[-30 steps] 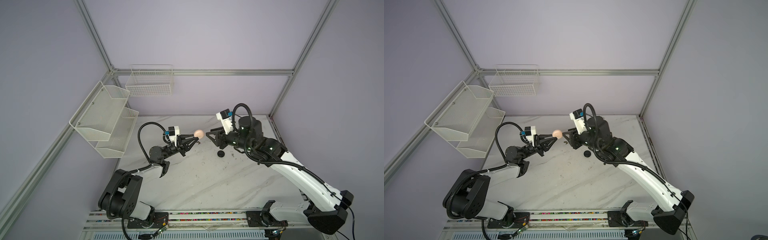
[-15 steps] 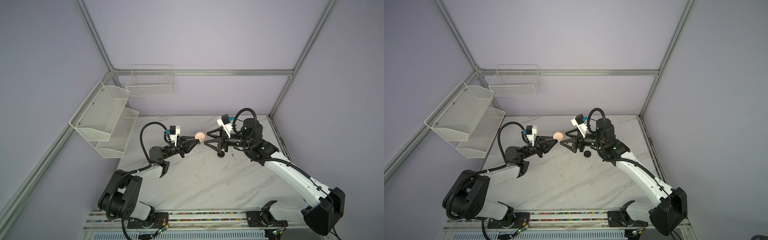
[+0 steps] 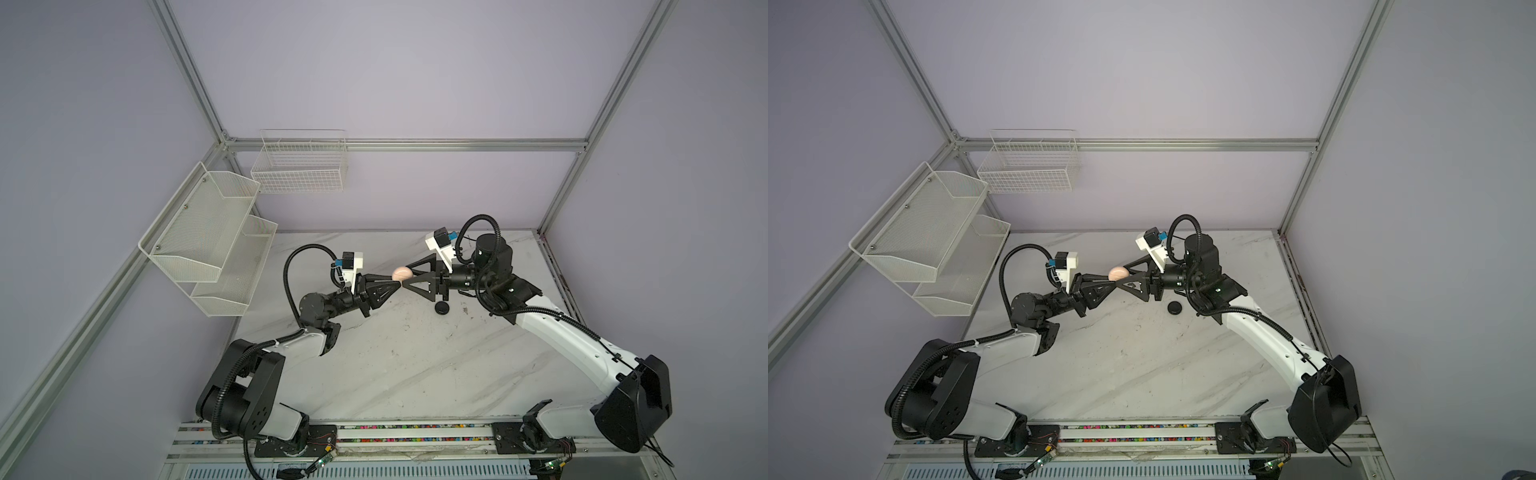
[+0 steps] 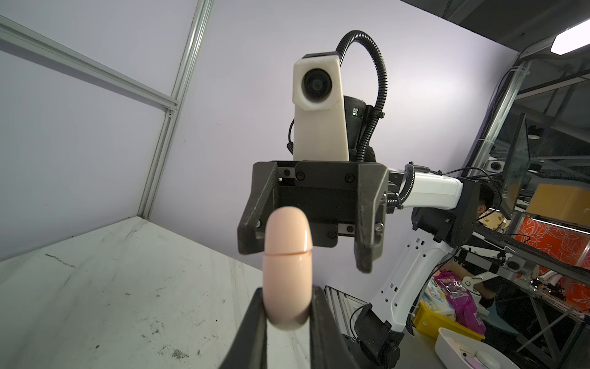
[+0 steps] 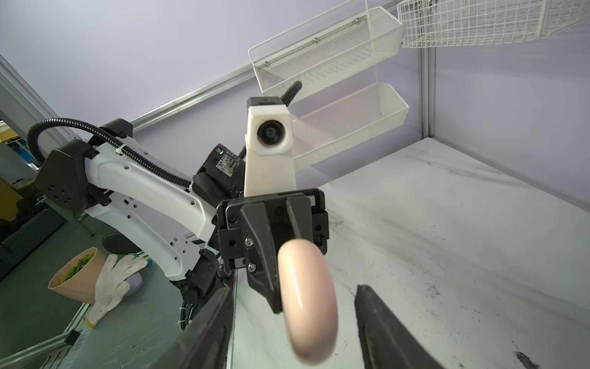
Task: Insert wireless bluetooth earbuds into charging case
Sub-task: Pass the charging case.
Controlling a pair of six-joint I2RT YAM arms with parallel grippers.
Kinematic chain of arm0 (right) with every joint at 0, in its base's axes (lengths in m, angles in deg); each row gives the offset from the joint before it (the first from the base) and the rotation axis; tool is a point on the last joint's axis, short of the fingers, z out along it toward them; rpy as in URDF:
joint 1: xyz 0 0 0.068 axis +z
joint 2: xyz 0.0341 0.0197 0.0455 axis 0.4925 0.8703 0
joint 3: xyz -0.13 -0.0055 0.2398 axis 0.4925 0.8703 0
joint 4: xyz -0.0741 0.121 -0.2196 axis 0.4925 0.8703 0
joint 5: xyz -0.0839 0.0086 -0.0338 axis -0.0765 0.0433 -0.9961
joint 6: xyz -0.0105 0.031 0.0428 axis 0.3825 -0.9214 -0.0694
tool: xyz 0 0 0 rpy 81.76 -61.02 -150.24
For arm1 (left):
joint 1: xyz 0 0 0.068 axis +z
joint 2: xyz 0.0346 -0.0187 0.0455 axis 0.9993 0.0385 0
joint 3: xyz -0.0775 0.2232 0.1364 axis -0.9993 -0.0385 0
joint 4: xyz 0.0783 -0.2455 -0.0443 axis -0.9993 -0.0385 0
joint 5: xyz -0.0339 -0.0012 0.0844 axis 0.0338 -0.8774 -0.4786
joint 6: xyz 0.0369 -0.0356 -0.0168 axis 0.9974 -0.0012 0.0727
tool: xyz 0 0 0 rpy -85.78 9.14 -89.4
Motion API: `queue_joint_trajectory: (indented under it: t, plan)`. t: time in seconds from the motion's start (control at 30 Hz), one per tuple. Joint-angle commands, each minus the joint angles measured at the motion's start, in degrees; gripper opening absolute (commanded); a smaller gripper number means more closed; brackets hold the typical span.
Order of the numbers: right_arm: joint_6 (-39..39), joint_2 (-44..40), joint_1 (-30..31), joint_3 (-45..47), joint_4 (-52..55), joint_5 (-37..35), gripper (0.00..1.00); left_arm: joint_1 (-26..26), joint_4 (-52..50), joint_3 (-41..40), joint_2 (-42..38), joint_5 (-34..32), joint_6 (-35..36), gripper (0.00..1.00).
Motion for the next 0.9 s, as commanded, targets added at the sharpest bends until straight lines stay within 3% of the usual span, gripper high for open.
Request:
queue_joint_trajectory:
  t: [0.0,0.57,0.8,0.87]
  plan:
    - [1.68,-0.08,0.03,-1.91,-0.8,1.35,0.64,-0.3,3.81,3.92,-1.7,0.44,-0.59,0.0]
    - [-0.08,1.68,0.04,-1.61,-2.11,3.68,0.33,-0.32,3.79,3.99,-1.13,-0.35,-0.68,0.0]
    - [-0.16,1.68,0.05,-1.96,-1.77,3.68,0.25,-0.32,3.8,4.35,-0.4,-0.33,-0.95,0.0]
    - [-0.11,1.93,0.04,-1.96,-1.37,3.39,0.24,-0.3,3.79,4.11,-0.2,-0.43,-0.7,0.14]
